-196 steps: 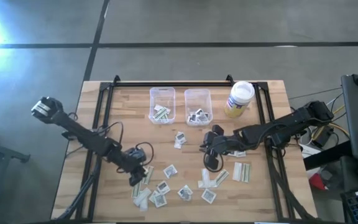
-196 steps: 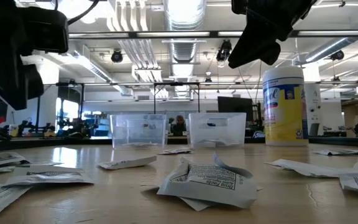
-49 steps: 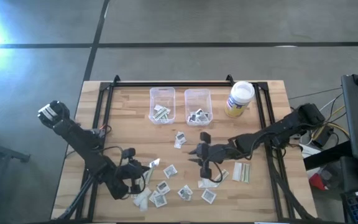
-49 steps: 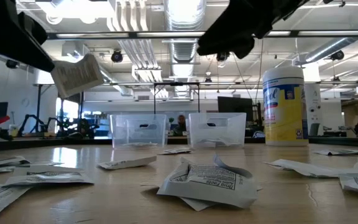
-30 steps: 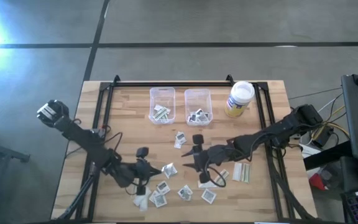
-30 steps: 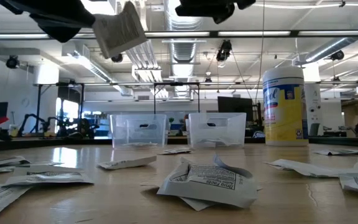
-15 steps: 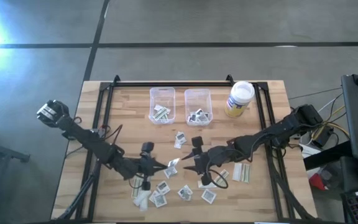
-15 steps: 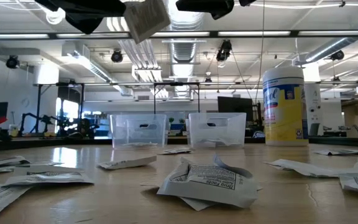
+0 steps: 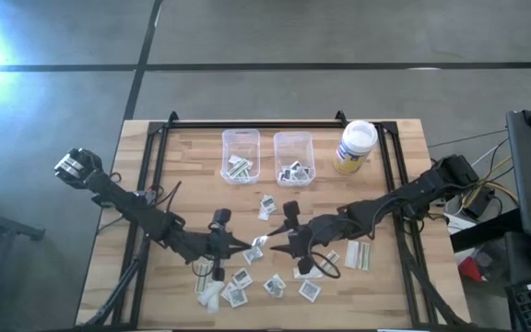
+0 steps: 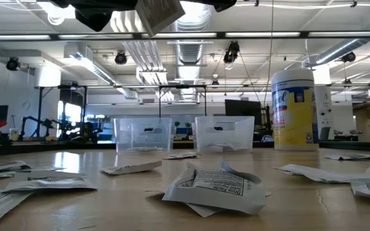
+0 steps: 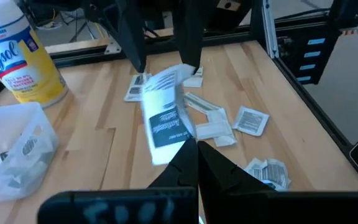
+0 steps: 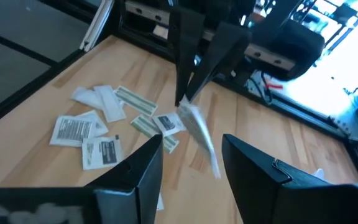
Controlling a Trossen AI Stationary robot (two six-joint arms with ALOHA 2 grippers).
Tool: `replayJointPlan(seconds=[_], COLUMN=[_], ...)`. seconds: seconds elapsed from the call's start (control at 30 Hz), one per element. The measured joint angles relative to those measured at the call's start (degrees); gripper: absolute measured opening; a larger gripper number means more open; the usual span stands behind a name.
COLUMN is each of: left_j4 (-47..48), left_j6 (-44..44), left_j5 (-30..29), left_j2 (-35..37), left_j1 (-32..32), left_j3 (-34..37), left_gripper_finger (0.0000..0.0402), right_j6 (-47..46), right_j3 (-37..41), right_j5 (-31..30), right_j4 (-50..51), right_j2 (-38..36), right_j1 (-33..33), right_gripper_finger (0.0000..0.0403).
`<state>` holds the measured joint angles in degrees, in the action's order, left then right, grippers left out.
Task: Pick & Place First Aid Supplies
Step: Put the gray towelette pack into the right transparent bin
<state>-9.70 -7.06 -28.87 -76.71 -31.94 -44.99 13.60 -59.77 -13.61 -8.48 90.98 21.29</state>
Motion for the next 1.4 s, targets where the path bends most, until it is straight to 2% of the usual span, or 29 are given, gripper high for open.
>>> replayJointPlan(seconds=[0.47,0.6,0.97,1.4], left_j4=[-4.4,-4.9,-4.9,-4.7], left_j6=[5.2,5.5,5.4,5.6], left_j5=[0.9,0.9,0.8,0.7], left_j2=[0.0,0.0,0.0,0.0], left_j1=[0.4,0.6,0.8,0.9], left_j3=[-0.1,-0.1,-0.1,-0.1], left_gripper_finger=[0.0000,0.0000,0.0000,0.0000], right_j6=[-1.5,-1.6,-3.1,-6.0], right_j3=[0.0,0.0,0.0,0.0], right_j5=[0.1,0.3,3.8,3.1], right_j4=[-0.8,-0.8,-0.7,1.5], right_j2=[0.0,0.0,0.0,0.0], right_j1=[-2.0,-2.0,-2.0,-2.0], right_gripper_finger=[0.0166,0.0140,0.0014,0.0009])
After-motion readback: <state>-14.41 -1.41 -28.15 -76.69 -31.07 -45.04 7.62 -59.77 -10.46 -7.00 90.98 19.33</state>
